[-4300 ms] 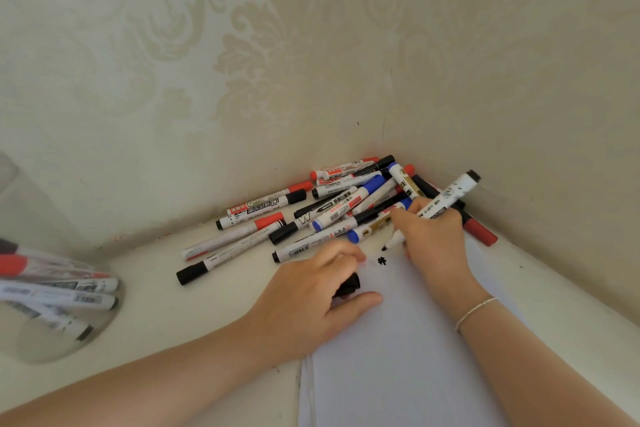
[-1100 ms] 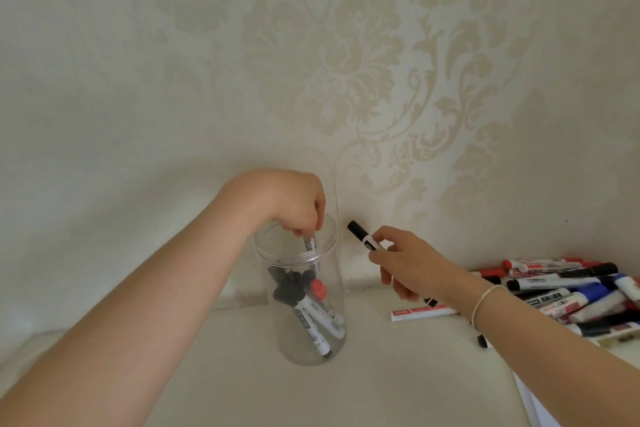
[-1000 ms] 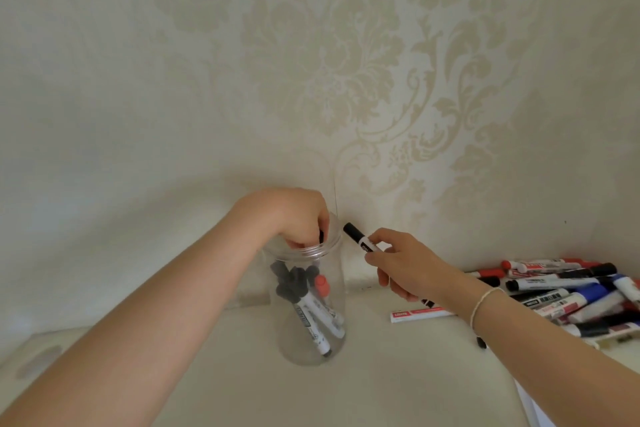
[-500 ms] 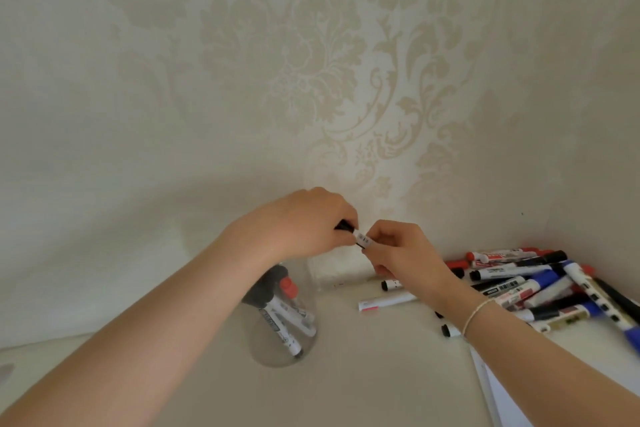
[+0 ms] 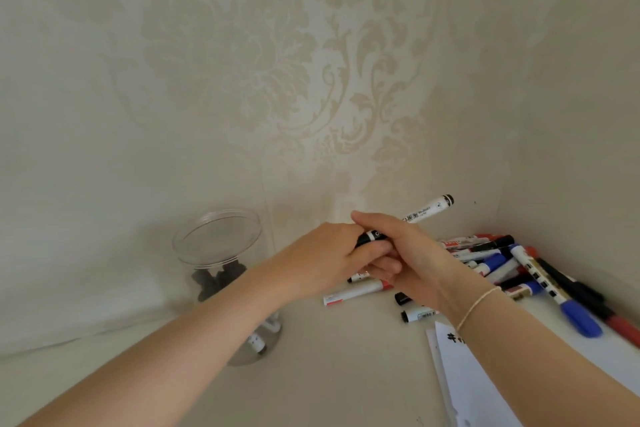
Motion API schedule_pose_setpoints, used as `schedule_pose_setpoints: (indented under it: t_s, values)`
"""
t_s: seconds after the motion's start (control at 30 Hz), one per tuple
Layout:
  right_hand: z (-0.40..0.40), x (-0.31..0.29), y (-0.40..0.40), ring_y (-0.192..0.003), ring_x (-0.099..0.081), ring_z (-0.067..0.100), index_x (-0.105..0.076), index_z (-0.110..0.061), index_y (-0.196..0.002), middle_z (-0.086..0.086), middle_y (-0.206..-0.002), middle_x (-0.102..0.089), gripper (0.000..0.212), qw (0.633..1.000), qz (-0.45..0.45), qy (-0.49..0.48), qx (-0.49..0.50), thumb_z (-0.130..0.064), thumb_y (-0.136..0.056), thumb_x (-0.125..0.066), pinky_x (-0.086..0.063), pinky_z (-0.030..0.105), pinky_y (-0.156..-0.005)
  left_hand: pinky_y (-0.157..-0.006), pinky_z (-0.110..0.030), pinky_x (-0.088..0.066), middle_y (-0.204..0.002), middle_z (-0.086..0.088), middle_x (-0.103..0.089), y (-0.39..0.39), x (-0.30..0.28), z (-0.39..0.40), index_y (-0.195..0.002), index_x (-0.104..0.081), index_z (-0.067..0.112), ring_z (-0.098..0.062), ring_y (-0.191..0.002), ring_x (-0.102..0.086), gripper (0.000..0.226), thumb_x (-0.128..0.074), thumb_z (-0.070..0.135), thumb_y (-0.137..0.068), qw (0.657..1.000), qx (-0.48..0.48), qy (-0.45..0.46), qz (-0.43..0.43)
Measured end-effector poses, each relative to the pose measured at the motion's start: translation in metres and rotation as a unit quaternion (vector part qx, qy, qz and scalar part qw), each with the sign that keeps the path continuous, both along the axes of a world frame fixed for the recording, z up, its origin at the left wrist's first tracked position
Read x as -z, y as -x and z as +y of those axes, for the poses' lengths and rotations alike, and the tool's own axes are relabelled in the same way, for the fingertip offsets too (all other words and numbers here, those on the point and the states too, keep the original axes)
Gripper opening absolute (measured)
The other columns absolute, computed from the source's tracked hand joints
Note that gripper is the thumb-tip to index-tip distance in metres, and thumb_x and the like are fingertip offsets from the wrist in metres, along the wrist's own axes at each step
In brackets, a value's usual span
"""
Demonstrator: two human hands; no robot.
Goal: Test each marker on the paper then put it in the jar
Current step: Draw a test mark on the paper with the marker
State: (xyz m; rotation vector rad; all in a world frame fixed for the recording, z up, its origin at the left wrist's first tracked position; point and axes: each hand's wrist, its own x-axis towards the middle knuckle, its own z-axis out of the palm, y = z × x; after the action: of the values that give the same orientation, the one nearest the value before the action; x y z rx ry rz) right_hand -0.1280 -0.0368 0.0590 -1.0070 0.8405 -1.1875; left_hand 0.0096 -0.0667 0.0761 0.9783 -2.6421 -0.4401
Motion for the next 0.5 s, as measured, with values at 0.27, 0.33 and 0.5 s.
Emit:
schedule_pose_setpoints:
  t_s: [0.27,0.33,0.5]
  values:
    - [0.004,0.005,0.054,-0.043,-0.022,0.013,-0.032,-0.015,-0.063,0.007,-0.066,-0.012,0.035,0.994,0.009,0.006,0.105,-0.01,-0.086,-0.058,-0.025,0.026,-0.048,-0.061,-0.011,-0.037,-0.076,0.011,-0.062,-0.003,0.022,0.01,-0.081,-0.057,0.019,0.002,-0.062,-0.051,0.04,-0.044,0.057,-0.086,0.979,0.025,-0.182,0.084]
    - [0.005,0.019,0.063,-0.045,-0.019,0.014,-0.034,-0.016,-0.063,0.004,-0.06,-0.017,0.036,0.984,0.05,-0.008,0.168,-0.011,-0.084,-0.062,-0.019,0.029,-0.049,-0.058,-0.02,-0.033,-0.072,0.006,-0.051,0.005,0.031,0.007,-0.081,-0.048,0.017,-0.007,-0.061,-0.042,0.045,-0.049,0.062,-0.082,0.985,-0.001,-0.161,0.058]
    - [0.024,0.054,0.099,-0.042,-0.026,0.011,-0.049,-0.013,-0.072,0.001,-0.055,-0.038,0.021,0.94,0.109,-0.075,0.314,-0.014,-0.082,-0.068,-0.022,0.022,-0.042,-0.053,-0.015,-0.032,-0.075,0.012,-0.05,0.04,0.062,0.018,-0.074,-0.033,0.027,0.0,-0.055,-0.04,0.034,-0.062,0.038,-0.09,0.991,-0.027,-0.115,0.062]
